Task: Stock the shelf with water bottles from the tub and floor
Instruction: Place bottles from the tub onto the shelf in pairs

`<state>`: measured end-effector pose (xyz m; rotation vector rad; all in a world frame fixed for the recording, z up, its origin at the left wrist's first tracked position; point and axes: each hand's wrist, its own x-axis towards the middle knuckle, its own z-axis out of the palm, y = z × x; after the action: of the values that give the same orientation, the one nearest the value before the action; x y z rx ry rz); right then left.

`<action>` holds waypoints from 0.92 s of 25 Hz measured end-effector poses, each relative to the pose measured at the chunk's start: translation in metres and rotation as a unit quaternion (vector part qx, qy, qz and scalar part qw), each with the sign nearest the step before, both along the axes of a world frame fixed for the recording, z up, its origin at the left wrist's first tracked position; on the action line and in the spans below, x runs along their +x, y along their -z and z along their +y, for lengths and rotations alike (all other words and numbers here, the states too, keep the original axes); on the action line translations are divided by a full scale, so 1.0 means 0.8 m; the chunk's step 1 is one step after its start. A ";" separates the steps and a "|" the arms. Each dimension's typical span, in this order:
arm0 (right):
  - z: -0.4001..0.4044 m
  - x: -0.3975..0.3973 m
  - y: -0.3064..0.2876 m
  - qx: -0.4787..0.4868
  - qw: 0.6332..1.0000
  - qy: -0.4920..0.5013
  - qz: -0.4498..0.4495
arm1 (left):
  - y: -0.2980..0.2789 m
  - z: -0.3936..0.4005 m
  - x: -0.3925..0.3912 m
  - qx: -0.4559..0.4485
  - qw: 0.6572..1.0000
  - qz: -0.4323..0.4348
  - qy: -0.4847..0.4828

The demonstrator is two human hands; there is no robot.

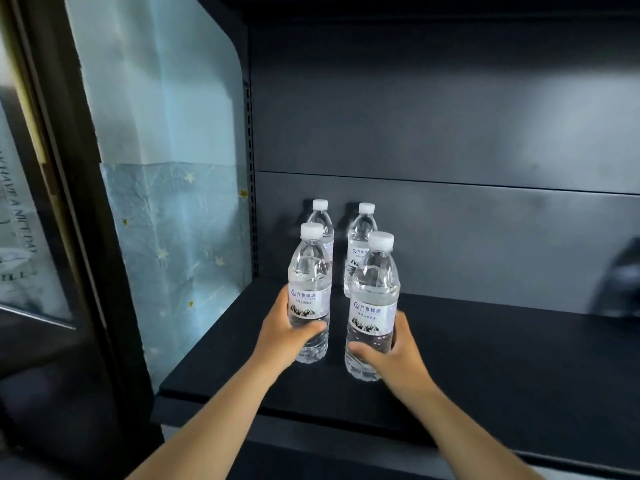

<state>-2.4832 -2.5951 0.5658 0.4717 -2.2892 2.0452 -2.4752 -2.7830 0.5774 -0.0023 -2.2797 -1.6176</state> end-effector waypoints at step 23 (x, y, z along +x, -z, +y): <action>-0.050 -0.157 0.037 0.135 0.982 0.133 0.022 | 0.068 0.003 -0.157 -0.038 0.995 -0.004 -0.097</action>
<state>-2.6086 -2.6350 0.5364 0.1996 -2.4579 1.5989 -2.6008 -2.7803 0.5232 0.2006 -2.2676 -1.4351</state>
